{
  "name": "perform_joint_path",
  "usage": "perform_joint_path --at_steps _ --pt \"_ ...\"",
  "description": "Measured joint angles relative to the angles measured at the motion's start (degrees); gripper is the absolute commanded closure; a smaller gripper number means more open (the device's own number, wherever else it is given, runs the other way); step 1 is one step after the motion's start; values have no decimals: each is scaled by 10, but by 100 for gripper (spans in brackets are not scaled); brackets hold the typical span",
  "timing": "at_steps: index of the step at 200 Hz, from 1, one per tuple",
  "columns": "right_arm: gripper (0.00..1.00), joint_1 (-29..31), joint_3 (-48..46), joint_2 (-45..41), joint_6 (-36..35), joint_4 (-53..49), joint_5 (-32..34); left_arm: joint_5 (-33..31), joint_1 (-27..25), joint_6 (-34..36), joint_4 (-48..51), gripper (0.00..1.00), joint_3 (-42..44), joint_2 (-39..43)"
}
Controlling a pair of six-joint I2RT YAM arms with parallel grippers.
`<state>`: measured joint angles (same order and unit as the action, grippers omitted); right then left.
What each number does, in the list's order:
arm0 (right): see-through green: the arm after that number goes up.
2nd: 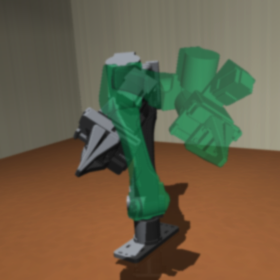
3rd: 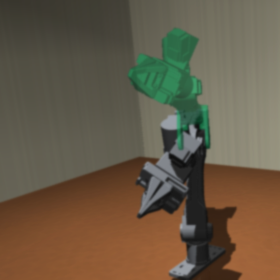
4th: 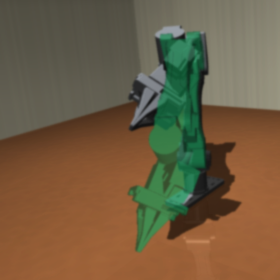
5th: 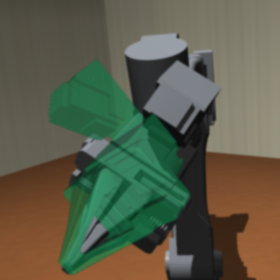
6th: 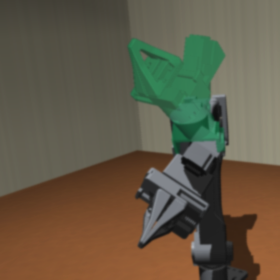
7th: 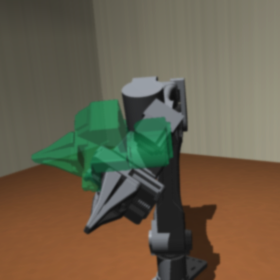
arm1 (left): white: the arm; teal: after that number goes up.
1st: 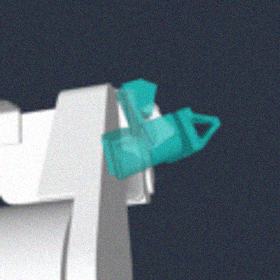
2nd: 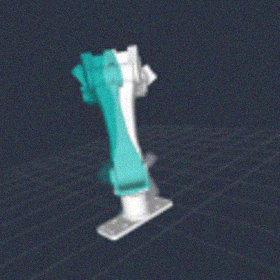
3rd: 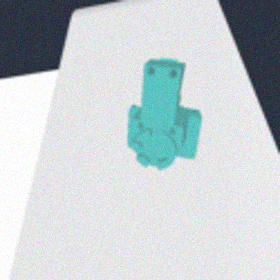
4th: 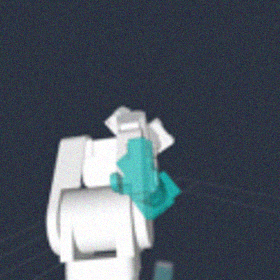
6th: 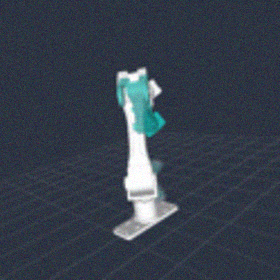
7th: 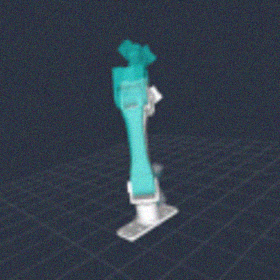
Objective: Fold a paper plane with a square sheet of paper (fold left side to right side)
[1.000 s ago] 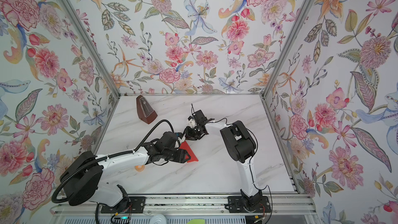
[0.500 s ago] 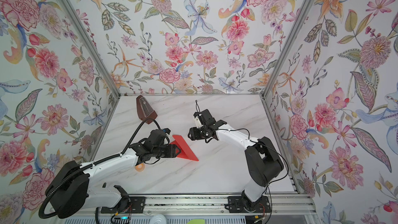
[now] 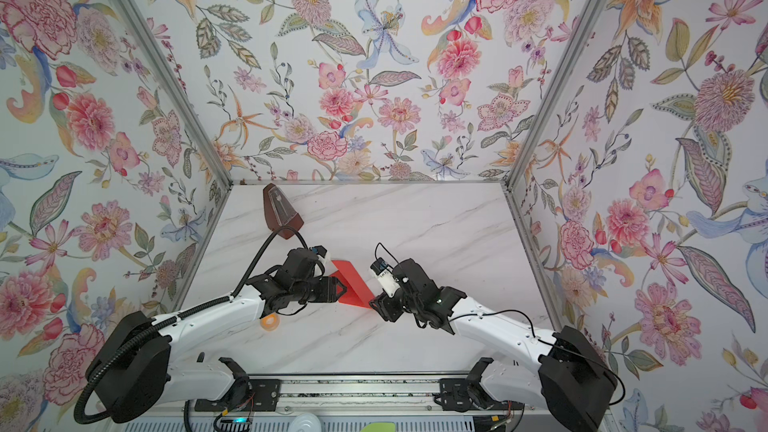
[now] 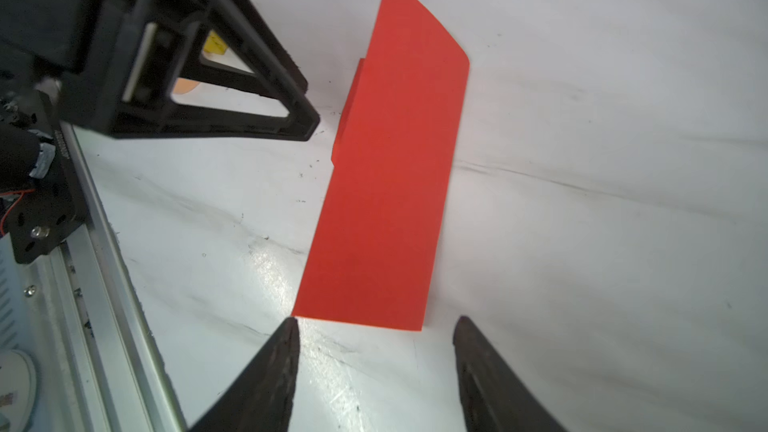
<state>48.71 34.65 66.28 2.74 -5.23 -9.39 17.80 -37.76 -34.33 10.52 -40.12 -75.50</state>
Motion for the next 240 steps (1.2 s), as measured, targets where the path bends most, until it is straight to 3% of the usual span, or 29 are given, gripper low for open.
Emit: perform_joint_path --at_steps 44,108,150,199,240 --pt "35 61 -80 -35 -65 105 32 -1 8 0 8 42 0 32" --pt "69 79 -85 29 -112 180 60 -2 15 4 23 41 0 54" --pt "80 84 -85 38 -119 197 69 -2 16 4 24 41 5 59" --pt "100 87 -82 42 -122 201 69 -2 19 4 23 42 5 60" --pt "100 91 -59 75 -120 188 59 0 19 4 23 43 5 60"
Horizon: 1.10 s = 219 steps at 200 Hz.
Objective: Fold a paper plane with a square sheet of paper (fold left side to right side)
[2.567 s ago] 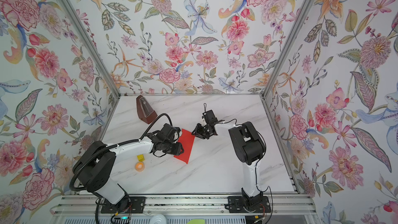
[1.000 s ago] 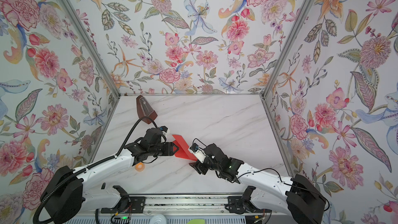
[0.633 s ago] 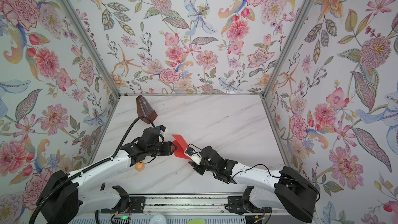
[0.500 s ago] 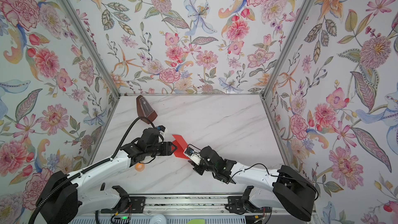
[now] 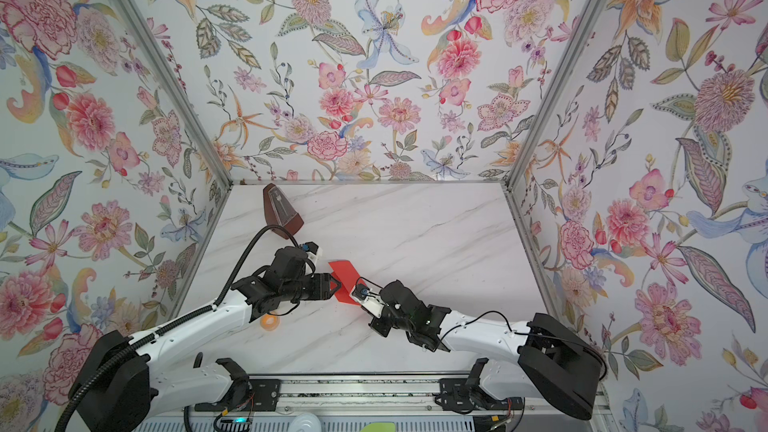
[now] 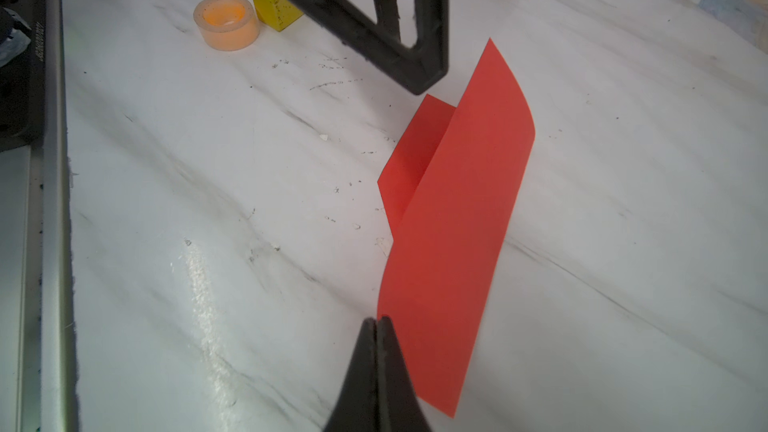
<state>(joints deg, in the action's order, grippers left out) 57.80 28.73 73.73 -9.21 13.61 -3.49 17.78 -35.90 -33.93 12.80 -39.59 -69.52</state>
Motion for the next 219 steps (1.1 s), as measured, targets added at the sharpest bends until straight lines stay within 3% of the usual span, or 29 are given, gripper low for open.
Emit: perform_joint_path --at_steps 37,74,100,160,219 --pt "100 6 24 37 13 -18 -16 0 0 0 -1 46 1 0" --pt "100 16 48 78 44 -30 -45 5 0 9 -6 59 1 -12" --pt "100 24 72 113 73 -41 -69 13 0 21 -13 69 1 -46" --pt "100 52 116 155 143 -62 -101 19 3 58 -10 82 -39 -139" --pt "100 74 122 155 198 -61 -127 52 4 76 -20 84 -44 -160"
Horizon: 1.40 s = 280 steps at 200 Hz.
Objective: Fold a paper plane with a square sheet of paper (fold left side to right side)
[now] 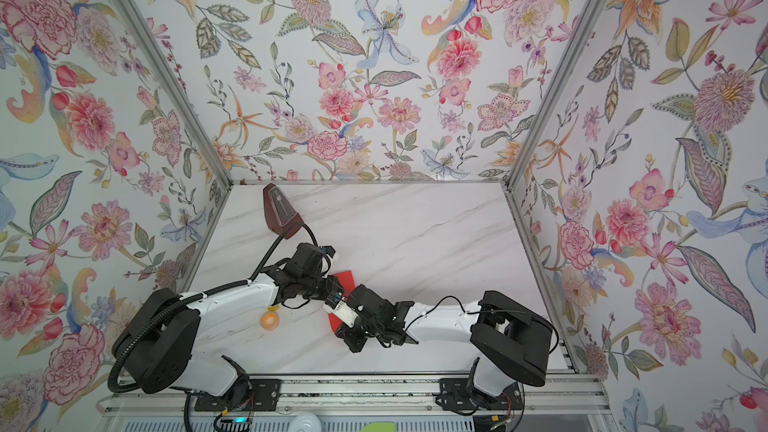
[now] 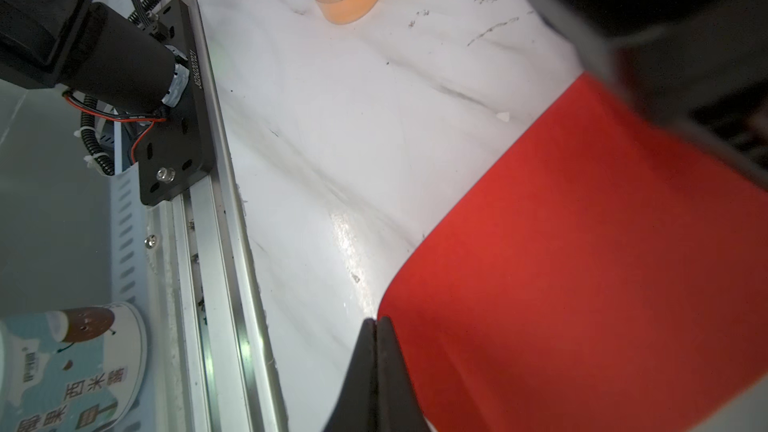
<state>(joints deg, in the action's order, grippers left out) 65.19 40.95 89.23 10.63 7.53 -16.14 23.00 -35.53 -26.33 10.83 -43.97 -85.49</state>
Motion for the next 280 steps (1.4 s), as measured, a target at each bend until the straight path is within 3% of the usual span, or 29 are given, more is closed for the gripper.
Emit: perform_joint_path --at_steps 71,203,280 --pt "100 -39 0 2 19 15 0 14 0 29 -18 88 -11 -89" --pt "100 -122 29 47 21 7 12 25 0 47 -36 91 -12 -98" --pt "100 -140 30 54 18 -7 16 25 0 47 -37 91 -12 -98"
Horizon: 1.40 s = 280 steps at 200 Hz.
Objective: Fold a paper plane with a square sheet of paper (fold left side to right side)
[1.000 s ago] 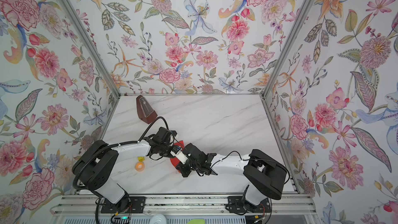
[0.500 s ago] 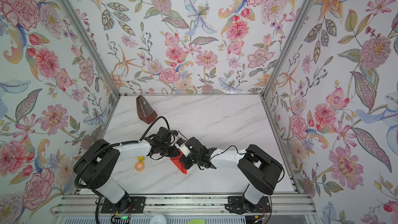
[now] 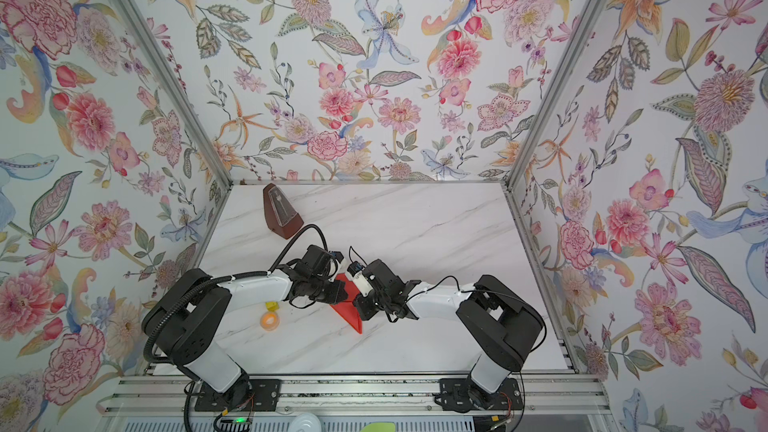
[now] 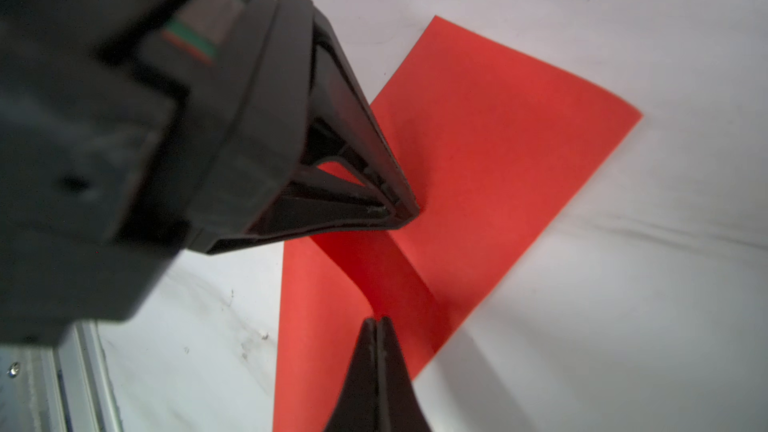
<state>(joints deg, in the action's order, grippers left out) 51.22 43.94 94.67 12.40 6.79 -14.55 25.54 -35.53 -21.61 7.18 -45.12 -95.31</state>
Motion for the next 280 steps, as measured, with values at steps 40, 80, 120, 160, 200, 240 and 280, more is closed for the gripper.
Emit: perform_joint_path --at_steps 40,80,120,160,200,240,280 --pt "100 -5 0 16 -2 -2 4 0 0 4 0 92 0 0" --pt "100 -10 3 28 -2 -2 6 0 0 9 0 92 0 0" --pt "100 -12 7 34 -5 -2 6 0 0 13 0 91 0 0" --pt "100 -12 7 38 0 -2 5 -5 2 12 1 88 0 5" --pt "100 -12 3 39 14 5 2 -5 12 2 -3 86 -22 15" --pt "100 -10 2 41 27 14 -1 -1 14 -7 -23 86 -58 -19" --pt "100 -8 2 41 43 16 -1 14 18 -7 -25 87 -62 -59"
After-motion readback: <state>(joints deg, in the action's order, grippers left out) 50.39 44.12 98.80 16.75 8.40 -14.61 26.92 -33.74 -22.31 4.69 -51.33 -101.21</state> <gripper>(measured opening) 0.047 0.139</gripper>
